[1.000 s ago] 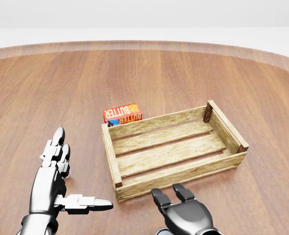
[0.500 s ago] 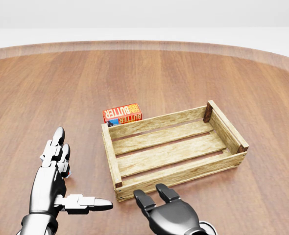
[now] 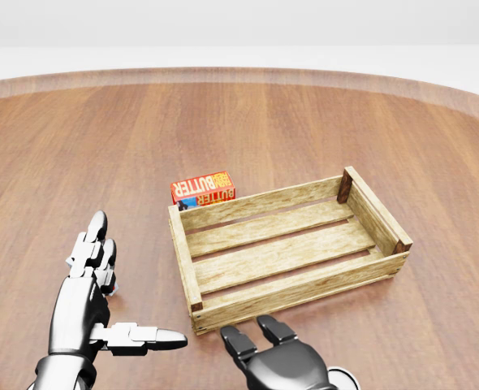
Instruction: Pick up the tomato sauce, and put it in the wooden tray.
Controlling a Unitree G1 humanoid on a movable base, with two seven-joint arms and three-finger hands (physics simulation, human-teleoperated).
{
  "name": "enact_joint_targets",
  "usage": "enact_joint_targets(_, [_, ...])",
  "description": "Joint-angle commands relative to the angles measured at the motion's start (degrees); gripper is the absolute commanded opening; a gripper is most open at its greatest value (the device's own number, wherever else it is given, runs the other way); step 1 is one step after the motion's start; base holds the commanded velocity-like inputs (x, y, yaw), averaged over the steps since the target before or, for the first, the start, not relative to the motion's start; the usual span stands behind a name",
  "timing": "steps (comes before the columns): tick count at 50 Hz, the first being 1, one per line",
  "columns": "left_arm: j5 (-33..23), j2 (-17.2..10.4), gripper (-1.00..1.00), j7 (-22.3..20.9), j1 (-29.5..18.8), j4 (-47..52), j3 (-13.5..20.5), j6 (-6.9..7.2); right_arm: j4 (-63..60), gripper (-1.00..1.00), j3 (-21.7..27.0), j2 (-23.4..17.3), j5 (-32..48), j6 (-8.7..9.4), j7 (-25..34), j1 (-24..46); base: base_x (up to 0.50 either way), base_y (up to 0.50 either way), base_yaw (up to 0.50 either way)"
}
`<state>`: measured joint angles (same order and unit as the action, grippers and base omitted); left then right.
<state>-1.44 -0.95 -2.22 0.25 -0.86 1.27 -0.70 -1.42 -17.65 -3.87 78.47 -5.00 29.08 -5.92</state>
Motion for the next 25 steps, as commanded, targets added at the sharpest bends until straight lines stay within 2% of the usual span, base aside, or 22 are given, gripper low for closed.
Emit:
enact_joint_targets(1, [0.0, 0.0, 1.0, 0.0, 0.0, 0.0, 0.0, -0.03, 0.3, 1.0, 0.0, 0.0, 1.2, 0.0, 1.5, -0.3, 0.0, 0.0, 0.0])
enact_joint_targets(16, [0.1, 0.0, 1.0, 0.0, 0.1, 0.4, 0.0, 0.28, 1.5, 1.0, 0.6, 0.1, -1.2, 0.0, 1.9, 0.4, 0.0, 0.0, 0.0])
enact_joint_targets(25, [0.0, 0.0, 1.0, -0.1, 0.1, 0.3, 0.0, 0.17, 1.4, 1.0, 0.6, 0.1, -4.3, 0.0, 4.6, -0.1, 0.0, 0.0, 0.0])
